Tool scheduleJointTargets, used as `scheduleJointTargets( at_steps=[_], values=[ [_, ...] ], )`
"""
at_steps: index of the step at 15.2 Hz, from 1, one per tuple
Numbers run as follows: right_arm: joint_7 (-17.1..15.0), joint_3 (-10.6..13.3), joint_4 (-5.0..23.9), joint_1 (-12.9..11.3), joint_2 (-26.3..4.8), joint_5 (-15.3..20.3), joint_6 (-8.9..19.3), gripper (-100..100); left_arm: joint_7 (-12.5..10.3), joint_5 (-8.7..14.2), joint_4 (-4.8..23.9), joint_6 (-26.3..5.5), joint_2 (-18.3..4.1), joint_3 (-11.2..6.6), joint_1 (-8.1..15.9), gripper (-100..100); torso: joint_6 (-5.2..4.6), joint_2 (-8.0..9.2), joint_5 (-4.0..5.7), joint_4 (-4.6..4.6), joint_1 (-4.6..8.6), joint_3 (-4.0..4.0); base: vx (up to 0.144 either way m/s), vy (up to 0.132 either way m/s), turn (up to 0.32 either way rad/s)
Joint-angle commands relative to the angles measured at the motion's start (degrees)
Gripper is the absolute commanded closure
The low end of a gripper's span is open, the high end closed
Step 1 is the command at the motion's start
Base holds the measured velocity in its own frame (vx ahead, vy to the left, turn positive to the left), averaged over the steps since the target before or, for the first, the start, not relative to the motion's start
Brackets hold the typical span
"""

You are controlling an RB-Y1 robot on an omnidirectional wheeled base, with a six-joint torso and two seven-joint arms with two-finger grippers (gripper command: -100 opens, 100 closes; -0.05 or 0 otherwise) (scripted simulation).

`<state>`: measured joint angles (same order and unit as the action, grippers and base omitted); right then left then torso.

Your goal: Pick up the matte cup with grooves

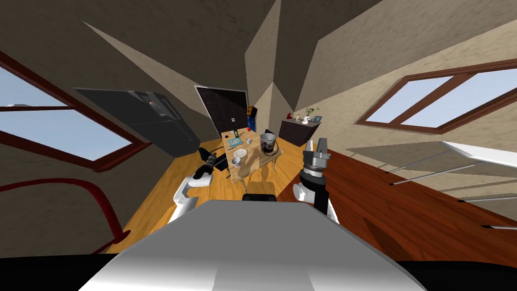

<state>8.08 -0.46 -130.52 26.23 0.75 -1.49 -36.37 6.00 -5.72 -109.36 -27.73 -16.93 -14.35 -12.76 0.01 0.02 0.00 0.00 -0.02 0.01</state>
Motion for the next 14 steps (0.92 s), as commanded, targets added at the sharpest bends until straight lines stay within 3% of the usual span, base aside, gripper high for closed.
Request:
scheduleJointTargets(
  at_steps=[1, 3, 4, 6, 10, 13, 14],
  values=[
    [0.0, 0.0, 0.0, 0.0, 0.0, 0.0, 0.0, 0, 0.29, -0.34, 1.61, -2.86, 0.08, -1.26, 1.38, -100, 0.0, 0.0, 0.0, 0.0, 0.0, 0.0, -0.005, -0.007, -0.231],
    [0.0, 0.0, 0.0, 0.0, 0.0, 0.0, 0.0, 0, 0.29, -0.34, 1.61, -5.04, 0.08, -1.26, 1.38, -100, -0.03, -0.01, 0.0, 0.0, 0.0, 0.0, -0.004, -0.001, -0.138],
    [0.0, 0.0, 0.0, 0.0, 0.0, 0.0, 0.0, 0, 0.56, -0.71, 3.09, -6.45, 0.32, -2.33, 2.51, -100, 0.01, 0.0, 0.0, 0.0, 0.0, 0.0, -0.003, -0.006, -0.192],
    [0.0, 0.0, 0.0, -0.01, 0.0, 0.0, 0.0, 0, 0.56, -0.71, 3.09, -8.54, 0.32, -2.33, 2.51, -100, -0.04, -0.01, 0.0, 0.0, 0.01, -0.01, -0.003, -0.002, -0.162],
    [0.0, 0.0, 0.0, 0.0, 0.0, 0.0, 0.0, 0, 1.07, -1.43, 5.97, -13.76, 0.92, -4.43, 4.73, -100, 0.0, -0.02, 0.0, -0.01, 0.0, -0.01, -0.001, -0.003, -0.167],
    [0.0, 0.0, 0.0, 0.0, 0.0, 0.0, 0.0, 0, 1.07, -1.43, 5.97, -15.63, 0.92, -4.43, 4.73, -100, 0.01, -0.02, 0.0, 0.0, -0.01, -0.01, 0.0, 0.0, -0.09],
    [0.0, 0.0, 0.0, 0.0, 0.0, 0.0, 0.0, 0, 1.32, -1.79, 7.38, -17.69, 1.28, -5.45, 5.81, -100, 0.02, -0.02, 0.0, 0.0, -0.02, -0.01, 0.001, -0.004, -0.172]
  ],
)
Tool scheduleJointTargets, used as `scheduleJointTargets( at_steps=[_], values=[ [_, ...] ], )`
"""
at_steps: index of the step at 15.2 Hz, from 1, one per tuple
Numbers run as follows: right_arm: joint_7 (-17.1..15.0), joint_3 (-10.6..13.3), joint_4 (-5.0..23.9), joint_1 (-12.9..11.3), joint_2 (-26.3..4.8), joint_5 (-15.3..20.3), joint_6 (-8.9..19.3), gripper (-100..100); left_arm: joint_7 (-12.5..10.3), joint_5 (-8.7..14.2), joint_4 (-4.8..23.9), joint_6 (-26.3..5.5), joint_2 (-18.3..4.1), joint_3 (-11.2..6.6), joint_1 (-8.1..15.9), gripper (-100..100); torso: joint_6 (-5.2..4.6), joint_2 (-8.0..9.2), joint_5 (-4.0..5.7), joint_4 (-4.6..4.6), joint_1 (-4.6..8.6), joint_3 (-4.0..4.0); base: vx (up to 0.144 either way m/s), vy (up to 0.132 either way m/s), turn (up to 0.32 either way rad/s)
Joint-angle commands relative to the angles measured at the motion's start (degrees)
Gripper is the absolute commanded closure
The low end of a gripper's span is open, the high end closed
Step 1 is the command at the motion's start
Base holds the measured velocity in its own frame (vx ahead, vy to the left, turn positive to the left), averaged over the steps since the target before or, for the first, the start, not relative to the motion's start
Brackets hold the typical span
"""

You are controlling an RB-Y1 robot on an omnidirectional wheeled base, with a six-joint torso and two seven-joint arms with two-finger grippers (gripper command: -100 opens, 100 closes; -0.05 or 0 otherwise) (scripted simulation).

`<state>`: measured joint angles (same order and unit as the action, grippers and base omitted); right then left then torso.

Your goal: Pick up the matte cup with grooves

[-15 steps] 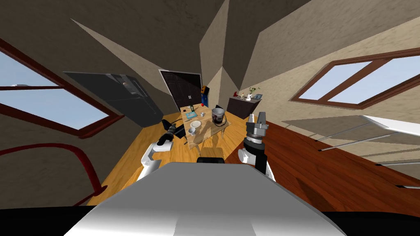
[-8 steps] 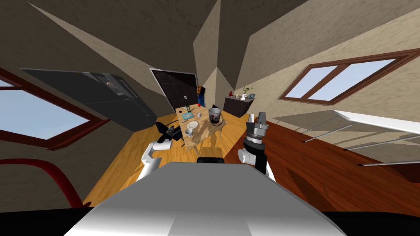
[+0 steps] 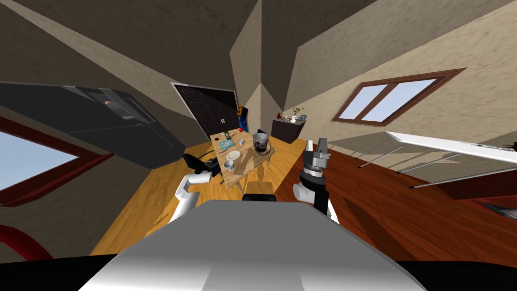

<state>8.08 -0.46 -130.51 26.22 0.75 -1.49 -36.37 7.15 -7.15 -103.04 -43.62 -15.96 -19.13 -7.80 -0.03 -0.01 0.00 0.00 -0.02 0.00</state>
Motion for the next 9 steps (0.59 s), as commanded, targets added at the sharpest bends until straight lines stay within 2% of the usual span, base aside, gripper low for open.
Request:
scheduleJointTargets(
  at_steps=[1, 2, 5, 7, 8, 9],
  values=[
    [0.0, 0.0, 0.0, 0.0, 0.0, 0.0, 0.0, 0, 0.18, -0.36, 1.05, -2.86, 0.31, -0.67, 0.85, -100, 0.0, 0.0, 0.0, 0.0, 0.0, 0.0, 0.001, -0.001, -0.206],
    [0.0, 0.0, 0.0, 0.0, 0.0, 0.0, 0.0, 0, 0.18, -0.36, 1.05, -3.15, 0.31, -0.67, 0.85, -100, 0.01, -0.01, 0.0, 0.0, 0.0, 0.0, 0.001, 0.003, -0.084],
    [0.0, 0.0, 0.0, 0.0, 0.0, 0.0, 0.0, 0, 0.66, -1.04, 3.74, -7.78, 1.1, -2.62, 2.92, -100, 0.01, -0.01, 0.0, 0.0, 0.0, -0.01, 0.004, 0.0, -0.233],
    [0.0, 0.0, 0.0, 0.0, 0.0, 0.0, 0.0, 0, 0.66, -1.04, 3.74, -9.68, 1.1, -2.62, 2.92, -100, 0.01, -0.02, 0.0, -0.01, -0.02, -0.02, 0.004, 0.006, -0.132],
    [0.0, -0.01, 0.0, 0.01, 0.0, 0.0, 0.0, 0, 0.88, -1.36, 5.02, -11.31, 1.53, -3.55, 3.9, -100, 0.05, -0.02, -0.01, -0.01, -0.03, -0.01, 0.005, 0.001, -0.158],
    [0.0, 0.0, 0.0, 0.0, 0.0, 0.0, 0.0, 0, 0.88, -1.36, 5.02, -12.37, 1.53, -3.55, 3.9, -100, 0.01, -0.02, -0.01, -0.01, -0.01, -0.01, 0.005, 0.003, -0.167]
  ],
)
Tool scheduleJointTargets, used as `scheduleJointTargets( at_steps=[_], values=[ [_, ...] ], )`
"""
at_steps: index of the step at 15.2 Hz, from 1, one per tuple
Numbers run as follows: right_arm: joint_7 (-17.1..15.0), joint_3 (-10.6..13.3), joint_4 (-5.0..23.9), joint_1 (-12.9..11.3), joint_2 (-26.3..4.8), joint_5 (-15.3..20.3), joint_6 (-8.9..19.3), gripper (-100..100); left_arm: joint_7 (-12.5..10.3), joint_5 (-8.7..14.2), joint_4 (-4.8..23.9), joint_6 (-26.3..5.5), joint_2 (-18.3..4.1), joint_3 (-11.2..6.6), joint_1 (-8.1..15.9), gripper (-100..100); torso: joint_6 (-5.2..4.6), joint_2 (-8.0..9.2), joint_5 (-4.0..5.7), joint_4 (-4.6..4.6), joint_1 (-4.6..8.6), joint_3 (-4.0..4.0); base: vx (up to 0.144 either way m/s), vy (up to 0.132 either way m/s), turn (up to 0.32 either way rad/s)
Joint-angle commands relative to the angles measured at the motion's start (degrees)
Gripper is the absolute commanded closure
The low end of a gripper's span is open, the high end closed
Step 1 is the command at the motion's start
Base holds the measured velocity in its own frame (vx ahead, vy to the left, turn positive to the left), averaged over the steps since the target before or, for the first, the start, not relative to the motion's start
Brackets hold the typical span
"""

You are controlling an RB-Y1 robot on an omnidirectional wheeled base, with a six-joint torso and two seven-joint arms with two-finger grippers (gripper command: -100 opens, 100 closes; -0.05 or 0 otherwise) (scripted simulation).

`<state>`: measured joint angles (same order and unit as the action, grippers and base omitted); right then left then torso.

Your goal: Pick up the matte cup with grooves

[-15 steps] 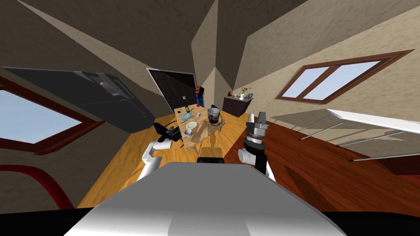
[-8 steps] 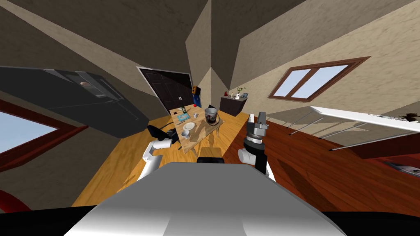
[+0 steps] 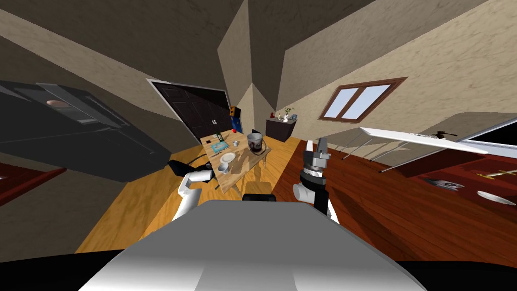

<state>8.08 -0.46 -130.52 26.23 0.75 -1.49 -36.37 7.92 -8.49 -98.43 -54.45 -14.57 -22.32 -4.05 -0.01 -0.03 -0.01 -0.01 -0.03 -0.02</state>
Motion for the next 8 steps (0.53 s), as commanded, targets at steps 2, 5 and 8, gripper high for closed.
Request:
scheduleJointTargets(
  at_steps=[2, 5, 8],
  values=[
    [0.0, 0.0, 0.0, 0.0, 0.0, 0.0, 0.0, 0, 0.33, -0.33, 1.64, -4.0, 0.58, -1.24, 1.1, -100, 0.03, 0.01, 0.0, 0.0, 0.0, 0.0, 0.005, 0.002, -0.126],
    [0.0, 0.0, 0.0, 0.0, 0.0, 0.0, 0.0, 0, 0.54, -0.63, 2.8, -7.52, 1.02, -2.08, 2.0, -100, -0.02, 0.0, 0.0, 0.0, 0.0, 0.0, 0.007, 0.006, -0.198],
    [0.0, 0.0, 0.0, 0.0, 0.0, 0.0, 0.0, 0, 0.73, -0.91, 3.9, -10.41, 1.45, -2.88, 2.84, -100, 0.0, 0.0, 0.0, 0.0, -0.01, 0.0, 0.006, 0.006, -0.11]
  ],
)
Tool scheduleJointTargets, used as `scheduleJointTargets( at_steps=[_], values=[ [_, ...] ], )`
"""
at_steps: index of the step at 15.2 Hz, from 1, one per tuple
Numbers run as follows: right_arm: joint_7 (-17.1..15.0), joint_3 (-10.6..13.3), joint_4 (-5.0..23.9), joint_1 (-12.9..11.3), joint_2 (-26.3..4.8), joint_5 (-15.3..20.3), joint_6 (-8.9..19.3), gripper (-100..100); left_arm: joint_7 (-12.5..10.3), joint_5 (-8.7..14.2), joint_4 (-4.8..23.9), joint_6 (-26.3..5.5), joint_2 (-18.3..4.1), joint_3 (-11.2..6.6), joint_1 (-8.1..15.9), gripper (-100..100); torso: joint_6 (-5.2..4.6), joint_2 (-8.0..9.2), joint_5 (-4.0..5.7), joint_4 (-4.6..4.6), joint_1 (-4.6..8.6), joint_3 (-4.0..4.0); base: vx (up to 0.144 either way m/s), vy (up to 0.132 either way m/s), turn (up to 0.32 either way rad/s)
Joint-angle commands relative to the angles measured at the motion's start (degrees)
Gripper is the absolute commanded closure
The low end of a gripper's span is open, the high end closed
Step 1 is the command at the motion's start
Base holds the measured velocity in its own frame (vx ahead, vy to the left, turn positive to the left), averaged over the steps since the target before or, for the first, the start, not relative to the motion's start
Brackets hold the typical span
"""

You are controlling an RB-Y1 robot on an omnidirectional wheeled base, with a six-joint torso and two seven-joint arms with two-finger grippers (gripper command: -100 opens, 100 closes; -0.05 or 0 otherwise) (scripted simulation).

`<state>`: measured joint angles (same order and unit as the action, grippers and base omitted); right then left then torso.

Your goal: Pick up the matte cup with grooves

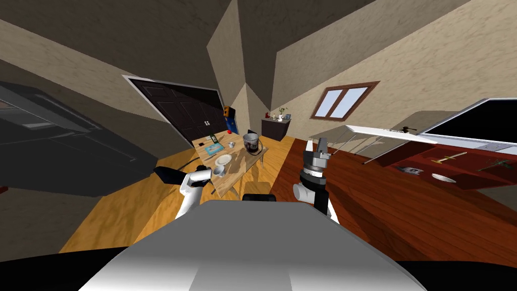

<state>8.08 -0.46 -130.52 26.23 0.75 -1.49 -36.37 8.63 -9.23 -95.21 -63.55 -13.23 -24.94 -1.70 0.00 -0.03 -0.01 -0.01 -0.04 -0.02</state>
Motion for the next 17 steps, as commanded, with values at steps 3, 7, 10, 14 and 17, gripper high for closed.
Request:
scheduleJointTargets(
  at_steps=[3, 7, 10, 14, 17],
  values=[
    [0.0, 0.0, 0.0, 0.0, 0.0, 0.0, 0.0, 0, 0.21, -0.43, 1.71, -3.8, 0.53, -1.01, 1.27, -100, 0.0, -0.01, 0.0, 0.0, 0.0, 0.0, 0.008, 0.008, -0.149],
    [0.0, 0.0, 0.0, 0.0, 0.0, 0.0, 0.0, 0, 0.53, -0.89, 3.53, -8.19, 1.33, -2.33, 2.67, -100, -0.01, -0.01, 0.0, 0.0, 0.0, 0.0, 0.007, 0.008, -0.137],
    [0.0, 0.0, 0.0, 0.0, 0.0, 0.0, 0.0, 0, 0.79, -1.27, 4.98, -11.72, 2.02, -3.38, 3.8, -100, 0.01, -0.01, 0.0, 0.0, -0.01, 0.0, 0.008, 0.01, -0.133],
    [0.0, 0.0, 0.0, 0.0, 0.0, 0.0, 0.0, 0, 0.97, -1.53, 6.03, -14.26, 2.54, -4.14, 4.61, -100, 0.02, 0.0, 0.0, 0.0, 0.0, 0.0, 0.006, 0.008, -0.096],
    [0.0, 0.0, 0.0, 0.0, 0.0, 0.0, 0.0, 0, 1.06, -1.53, 6.32, -14.71, 2.59, -4.36, 4.83, -100, 0.01, 0.0, 0.0, 0.0, -0.01, 0.0, 0.006, 0.008, -0.095]
  ],
)
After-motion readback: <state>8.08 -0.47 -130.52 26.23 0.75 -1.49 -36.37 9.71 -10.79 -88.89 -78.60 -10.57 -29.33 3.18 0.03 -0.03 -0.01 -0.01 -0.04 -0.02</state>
